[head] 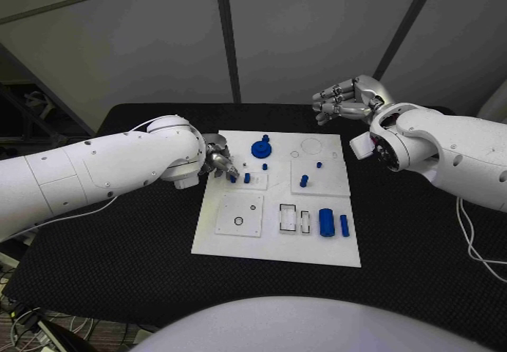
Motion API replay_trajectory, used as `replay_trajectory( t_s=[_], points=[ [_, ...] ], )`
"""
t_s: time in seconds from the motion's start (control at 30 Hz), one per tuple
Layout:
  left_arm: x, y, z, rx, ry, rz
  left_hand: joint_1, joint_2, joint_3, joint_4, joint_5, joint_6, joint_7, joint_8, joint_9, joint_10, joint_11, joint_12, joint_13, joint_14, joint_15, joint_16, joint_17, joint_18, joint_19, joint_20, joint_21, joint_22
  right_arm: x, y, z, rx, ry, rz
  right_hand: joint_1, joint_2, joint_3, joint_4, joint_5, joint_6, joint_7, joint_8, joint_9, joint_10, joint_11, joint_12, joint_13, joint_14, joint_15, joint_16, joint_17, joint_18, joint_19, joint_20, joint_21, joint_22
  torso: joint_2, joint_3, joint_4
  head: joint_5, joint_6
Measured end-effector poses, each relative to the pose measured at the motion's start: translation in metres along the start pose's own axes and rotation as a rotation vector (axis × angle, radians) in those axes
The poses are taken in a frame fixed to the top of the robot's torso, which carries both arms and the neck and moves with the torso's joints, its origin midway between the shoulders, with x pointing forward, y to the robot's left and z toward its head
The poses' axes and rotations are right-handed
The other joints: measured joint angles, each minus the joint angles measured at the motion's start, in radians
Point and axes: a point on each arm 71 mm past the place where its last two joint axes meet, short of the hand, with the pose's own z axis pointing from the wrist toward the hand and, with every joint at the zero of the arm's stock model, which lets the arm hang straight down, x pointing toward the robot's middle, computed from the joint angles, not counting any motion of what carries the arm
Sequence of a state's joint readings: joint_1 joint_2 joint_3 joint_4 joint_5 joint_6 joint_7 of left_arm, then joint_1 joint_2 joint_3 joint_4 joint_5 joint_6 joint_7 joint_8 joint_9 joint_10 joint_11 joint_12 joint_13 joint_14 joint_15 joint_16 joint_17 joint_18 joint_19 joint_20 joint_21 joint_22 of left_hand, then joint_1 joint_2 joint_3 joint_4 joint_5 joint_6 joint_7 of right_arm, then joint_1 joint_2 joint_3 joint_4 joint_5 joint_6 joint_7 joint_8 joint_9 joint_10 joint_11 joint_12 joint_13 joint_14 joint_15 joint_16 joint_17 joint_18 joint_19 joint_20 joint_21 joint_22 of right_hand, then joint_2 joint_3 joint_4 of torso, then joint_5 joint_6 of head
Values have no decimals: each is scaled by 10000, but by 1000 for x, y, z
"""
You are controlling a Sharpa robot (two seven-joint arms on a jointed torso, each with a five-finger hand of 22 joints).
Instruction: Assemble the parts on the task board
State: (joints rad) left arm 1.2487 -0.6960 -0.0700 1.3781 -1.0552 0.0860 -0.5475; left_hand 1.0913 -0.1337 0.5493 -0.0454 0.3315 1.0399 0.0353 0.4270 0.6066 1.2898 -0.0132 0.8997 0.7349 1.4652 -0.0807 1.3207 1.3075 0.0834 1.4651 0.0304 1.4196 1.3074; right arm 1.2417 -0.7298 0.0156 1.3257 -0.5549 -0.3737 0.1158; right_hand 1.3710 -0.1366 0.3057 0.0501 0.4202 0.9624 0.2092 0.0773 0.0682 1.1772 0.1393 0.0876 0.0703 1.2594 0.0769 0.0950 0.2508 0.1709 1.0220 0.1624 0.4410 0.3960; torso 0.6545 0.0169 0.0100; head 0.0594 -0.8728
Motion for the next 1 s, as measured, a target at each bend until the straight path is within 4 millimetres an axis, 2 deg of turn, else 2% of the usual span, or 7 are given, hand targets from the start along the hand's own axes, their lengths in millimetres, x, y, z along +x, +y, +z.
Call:
replay_trajectory(
  t_s=[0.17,0.33,0.47,0.6,0.8,0.93,1.0],
  points=[
    [0,0,1,-24,-17,-11,-125,22,-420,233,1,54,-56,-58,-57,207,-207,1,26,-18,-18,0,0,-1,0,0,0,0,0,0,0,2,-3,0,0,0,0,0,0,0,0,0,0,0,0,0,0,0,0,0,-1,-1,0,0,0,0,-2,0,0,-14,0],
    [0,2,1,-52,-30,-33,-548,45,-1015,634,19,120,11,-120,-127,277,-276,25,54,-60,-60,0,0,-1,0,0,0,0,-1,0,0,5,-7,-1,0,0,0,0,0,0,0,0,0,0,0,0,0,0,0,0,-1,-1,0,0,0,0,-6,-2,-1,-16,0],
    [2,4,1,-79,-33,-63,-1122,-45,-1746,1142,-32,164,55,-173,-182,219,-219,24,75,-34,-33,0,0,0,-1,0,0,0,-1,0,0,7,-10,-2,0,0,0,0,0,0,0,0,0,0,0,0,0,0,0,0,-1,0,0,0,0,0,-6,-5,-1,-22,0],
    [1,6,0,-97,-138,-136,-1360,-4,-2408,1537,-32,164,56,-236,-231,182,-184,63,83,-34,-33,0,0,1,-1,0,0,0,-1,-1,0,11,-17,-4,0,0,-1,-1,0,0,0,0,0,0,0,0,0,0,0,0,-2,0,0,0,0,0,-6,-7,-1,-38,-1],
    [-2,9,-2,-122,-408,-315,-1293,62,-2917,1796,-32,163,56,-310,-256,-15,-126,-156,-216,-34,-33,0,0,0,-1,1,-42,0,-2,-1,0,17,-28,-7,0,0,-1,-1,0,0,0,0,0,0,0,0,0,0,0,0,-2,-1,0,0,0,-1,-6,-8,-1,-48,-1],
    [-5,9,-2,-92,-679,-488,-1114,241,-3261,1884,-32,-70,196,-427,-290,-459,-41,-707,-850,19,20,0,0,-1,-16,16,-285,0,-2,-1,-1,20,-34,-8,0,0,-1,-1,0,0,0,0,0,0,0,0,0,0,0,0,-3,0,0,0,0,0,-6,-8,-1,-63,1],
    [-6,9,-3,-16,-854,-620,-970,268,-3426,1920,-32,-278,276,-485,-316,-718,28,-935,-1089,4,50,0,0,1,-176,106,-564,0,-2,-1,-1,24,-42,-10,0,0,-1,-1,0,0,0,0,0,0,0,0,0,0,0,0,-3,-1,0,0,0,0,-6,-8,-1,-70,1]
  ],
)
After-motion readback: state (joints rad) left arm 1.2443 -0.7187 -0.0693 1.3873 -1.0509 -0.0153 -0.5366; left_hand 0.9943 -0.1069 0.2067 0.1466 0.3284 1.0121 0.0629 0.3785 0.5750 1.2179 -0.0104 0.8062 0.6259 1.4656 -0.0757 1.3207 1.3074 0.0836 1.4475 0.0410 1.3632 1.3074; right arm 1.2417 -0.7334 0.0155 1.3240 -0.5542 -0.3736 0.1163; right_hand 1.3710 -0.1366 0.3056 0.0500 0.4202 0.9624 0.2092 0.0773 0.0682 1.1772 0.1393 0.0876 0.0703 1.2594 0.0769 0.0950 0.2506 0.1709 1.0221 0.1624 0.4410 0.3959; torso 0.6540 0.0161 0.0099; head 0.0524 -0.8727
